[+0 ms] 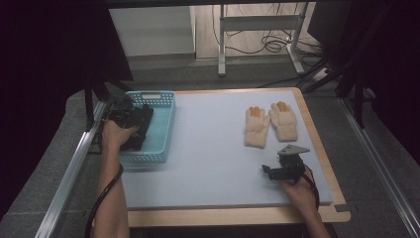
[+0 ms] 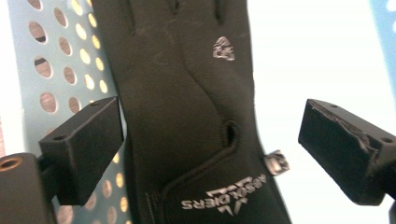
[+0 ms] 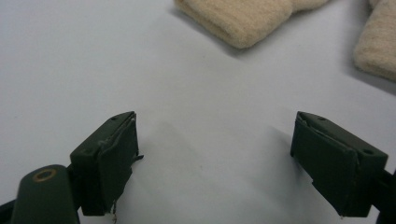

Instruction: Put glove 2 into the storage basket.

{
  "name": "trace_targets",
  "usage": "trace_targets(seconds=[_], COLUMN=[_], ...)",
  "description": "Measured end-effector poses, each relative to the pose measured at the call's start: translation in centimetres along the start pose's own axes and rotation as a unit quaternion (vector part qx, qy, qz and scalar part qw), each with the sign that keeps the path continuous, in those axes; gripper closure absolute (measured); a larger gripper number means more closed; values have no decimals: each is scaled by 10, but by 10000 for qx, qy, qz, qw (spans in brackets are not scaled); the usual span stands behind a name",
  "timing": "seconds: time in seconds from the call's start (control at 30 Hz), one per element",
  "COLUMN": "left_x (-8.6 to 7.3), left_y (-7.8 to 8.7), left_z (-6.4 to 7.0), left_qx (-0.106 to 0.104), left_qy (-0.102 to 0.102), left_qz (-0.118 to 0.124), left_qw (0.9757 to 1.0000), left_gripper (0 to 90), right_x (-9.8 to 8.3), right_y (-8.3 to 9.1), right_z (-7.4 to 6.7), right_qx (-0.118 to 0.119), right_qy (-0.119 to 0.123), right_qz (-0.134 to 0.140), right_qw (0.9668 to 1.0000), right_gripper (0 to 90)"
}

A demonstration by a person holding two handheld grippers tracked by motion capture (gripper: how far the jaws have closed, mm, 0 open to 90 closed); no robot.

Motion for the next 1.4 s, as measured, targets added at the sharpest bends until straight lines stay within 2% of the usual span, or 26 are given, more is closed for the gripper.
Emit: trace_targets(seconds=[0.13,0.27,0.43,0.53,0.7,0.83,0.93,1.1,1.13,1.3,1.4], left_x=[-1,-2,-3,-5,-11,-14,-17,-27,-29,-46,-57], left_y=[9,19,34,45,60,71,80,97,99,107,110], left_z=[4,12,24,35,55,75,91,123,128,165,185], left_qx=[-282,-540,-839,-853,-951,-1056,-1112,-1254,-1260,-1323,-1501], left_qy=[61,52,30,-97,-351,-633,-832,-1121,-1193,-1687,-1863], left_qz=[266,608,1004,1329,1591,1803,1988,2340,2354,2487,2550], left_qw=[9992,9967,9914,9874,9820,9759,9701,9576,9563,9445,9369], left_gripper=[49,37,13,0,0,0,0,0,0,0,0], right_x=[0,0,0,0,0,0,0,0,0,0,0], right_y=[0,0,0,0,0,0,0,0,0,0,0], right_z=[0,0,0,0,0,0,0,0,0,0,0], right_qx=[0,-2,-1,-1,-7,-9,-11,-9,-8,-22,-20], right_qy=[0,1,-1,-4,-4,-1,-1,-4,-4,14,13], right_qz=[0,0,-1,-1,-3,-7,-6,-4,-3,-3,-7], right_qw=[10000,10000,10000,10000,10000,10000,10000,10000,10000,10000,10000], right_gripper=[147,148,148,147,147,148,147,147,147,148,148])
Point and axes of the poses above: each handheld gripper's, and its own axes: y roughly backward along the jaws, x roughly out of its top, z roughly to its right, the point moved 9 cm from there along -y, roughly forward along the jaws, and after that the axes turned 9 degrees about x, right-handed, at the moved point
